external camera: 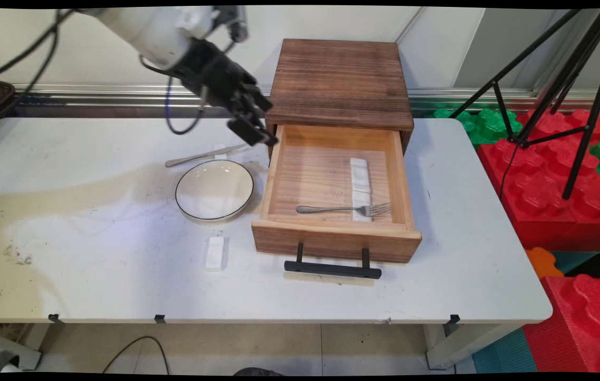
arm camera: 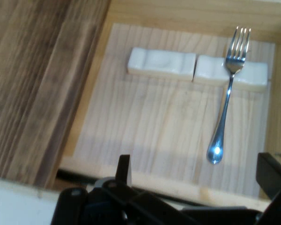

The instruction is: Pick up the knife from the left of the white plate

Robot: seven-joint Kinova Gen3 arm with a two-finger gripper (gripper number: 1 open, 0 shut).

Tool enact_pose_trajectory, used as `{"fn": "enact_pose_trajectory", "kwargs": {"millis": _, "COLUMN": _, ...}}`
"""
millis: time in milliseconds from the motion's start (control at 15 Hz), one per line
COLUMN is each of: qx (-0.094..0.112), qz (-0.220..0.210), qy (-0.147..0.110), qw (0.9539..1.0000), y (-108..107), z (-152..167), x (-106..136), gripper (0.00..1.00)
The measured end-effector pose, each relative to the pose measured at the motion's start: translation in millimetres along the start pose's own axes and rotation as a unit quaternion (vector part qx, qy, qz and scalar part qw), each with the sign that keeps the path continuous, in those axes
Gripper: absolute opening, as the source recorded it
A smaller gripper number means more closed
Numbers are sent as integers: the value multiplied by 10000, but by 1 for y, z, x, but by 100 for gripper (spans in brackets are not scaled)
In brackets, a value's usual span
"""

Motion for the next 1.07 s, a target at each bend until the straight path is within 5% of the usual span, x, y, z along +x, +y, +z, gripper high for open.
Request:
{"fn": "enact_pose_trajectory", "kwargs": {"millis": 467, "qx": 227, "qz": -328, "qy": 8, "qw": 9992, "y": -5, "z": -48, "x": -51, "gripper": 100}}
{"fn": "enact_pose_trajectory", "kwargs": {"millis": 1067, "qx": 562, "qz": -641, "qy": -307, "qw": 9959, "y": -33, "z": -65, "x": -101, "gripper": 100}}
